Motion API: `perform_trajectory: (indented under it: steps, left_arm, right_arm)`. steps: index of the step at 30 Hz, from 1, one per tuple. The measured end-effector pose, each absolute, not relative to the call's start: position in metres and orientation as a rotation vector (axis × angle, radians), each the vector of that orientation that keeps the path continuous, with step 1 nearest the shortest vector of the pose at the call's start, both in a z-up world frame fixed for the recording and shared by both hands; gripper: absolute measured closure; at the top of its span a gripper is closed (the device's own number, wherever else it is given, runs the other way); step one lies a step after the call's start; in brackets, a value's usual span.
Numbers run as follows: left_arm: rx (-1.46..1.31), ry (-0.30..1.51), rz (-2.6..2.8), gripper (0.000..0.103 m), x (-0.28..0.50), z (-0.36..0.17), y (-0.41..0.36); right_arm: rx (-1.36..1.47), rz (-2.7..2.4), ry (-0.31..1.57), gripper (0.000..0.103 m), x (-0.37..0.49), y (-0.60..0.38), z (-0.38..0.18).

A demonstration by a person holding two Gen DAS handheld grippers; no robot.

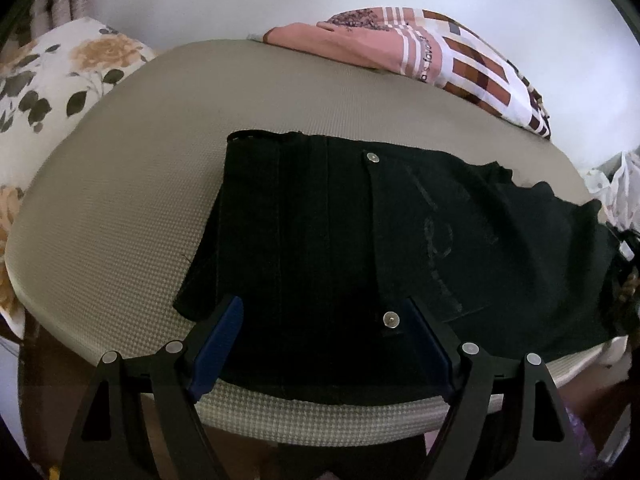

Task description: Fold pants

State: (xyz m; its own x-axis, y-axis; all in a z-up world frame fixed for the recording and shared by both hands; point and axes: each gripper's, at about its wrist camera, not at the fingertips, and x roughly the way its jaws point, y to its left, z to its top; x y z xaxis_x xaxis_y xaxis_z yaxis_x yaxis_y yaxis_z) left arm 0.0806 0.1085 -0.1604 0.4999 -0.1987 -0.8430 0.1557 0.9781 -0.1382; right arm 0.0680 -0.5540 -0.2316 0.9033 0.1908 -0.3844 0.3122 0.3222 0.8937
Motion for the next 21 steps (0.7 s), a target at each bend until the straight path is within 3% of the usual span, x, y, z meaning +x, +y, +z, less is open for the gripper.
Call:
perform_trajectory:
  steps: [10, 15, 18, 21]
  left_arm:
    - [-0.017, 1.033, -0.217, 0.021, 0.079, -0.163, 0.114]
    - [-0.010, 1.041, -0.191, 0.021, 0.079, -0.166, 0.120]
    - [-0.028, 1.052, -0.189, 0.021, 0.081, -0.170, 0.125]
    - [-0.014, 1.049, -0.186, 0.021, 0.079, -0.170, 0.123]
  right_arm:
    - [1.059, -0.170, 0.436, 0.098, -0.029, -0.539, -0.163]
    - [1.154, -0.269, 0.599, 0.098, -0.085, -0.534, -0.229]
    - [1.276, -0.226, 0.543, 0.100, -0.097, -0.542, -0.260]
    - [1.325, -0.165, 0.510, 0.092, -0.097, -0.550, -0.262]
